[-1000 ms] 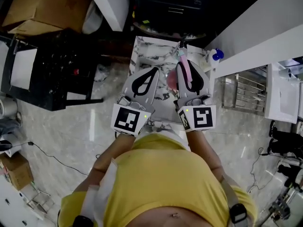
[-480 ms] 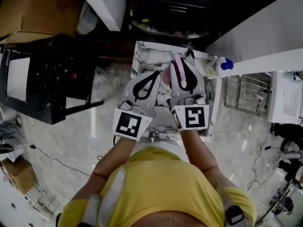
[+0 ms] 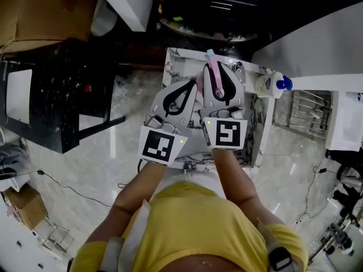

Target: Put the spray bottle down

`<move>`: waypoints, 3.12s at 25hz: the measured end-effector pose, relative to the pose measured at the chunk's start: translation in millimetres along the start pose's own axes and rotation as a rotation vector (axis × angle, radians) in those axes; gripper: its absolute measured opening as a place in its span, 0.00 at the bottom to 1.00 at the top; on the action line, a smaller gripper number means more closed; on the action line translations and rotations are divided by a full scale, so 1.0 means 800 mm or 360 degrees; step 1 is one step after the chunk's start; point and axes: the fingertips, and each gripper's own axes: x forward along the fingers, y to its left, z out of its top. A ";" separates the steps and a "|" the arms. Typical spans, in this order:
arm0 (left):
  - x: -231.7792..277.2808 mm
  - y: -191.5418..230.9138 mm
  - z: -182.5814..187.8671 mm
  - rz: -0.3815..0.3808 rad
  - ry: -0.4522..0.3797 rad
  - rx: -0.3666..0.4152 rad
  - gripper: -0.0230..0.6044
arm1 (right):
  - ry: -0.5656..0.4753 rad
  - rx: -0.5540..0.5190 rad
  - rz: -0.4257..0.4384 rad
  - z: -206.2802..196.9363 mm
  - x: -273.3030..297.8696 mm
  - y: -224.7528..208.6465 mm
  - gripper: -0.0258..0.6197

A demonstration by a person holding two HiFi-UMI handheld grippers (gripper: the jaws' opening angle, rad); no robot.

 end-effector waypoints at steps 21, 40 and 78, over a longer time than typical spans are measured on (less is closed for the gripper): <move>0.006 0.029 -0.045 0.0034 0.0090 -0.0056 0.04 | 0.0117 -0.0033 -0.0221 -0.075 0.046 -0.026 0.18; -0.012 0.020 -0.058 0.0071 0.0094 -0.0054 0.04 | 0.0208 0.0012 -0.0220 -0.089 0.037 -0.021 0.19; -0.085 -0.083 0.063 0.0065 -0.0141 0.0057 0.04 | 0.0062 -0.0035 -0.0191 0.069 -0.171 -0.015 0.04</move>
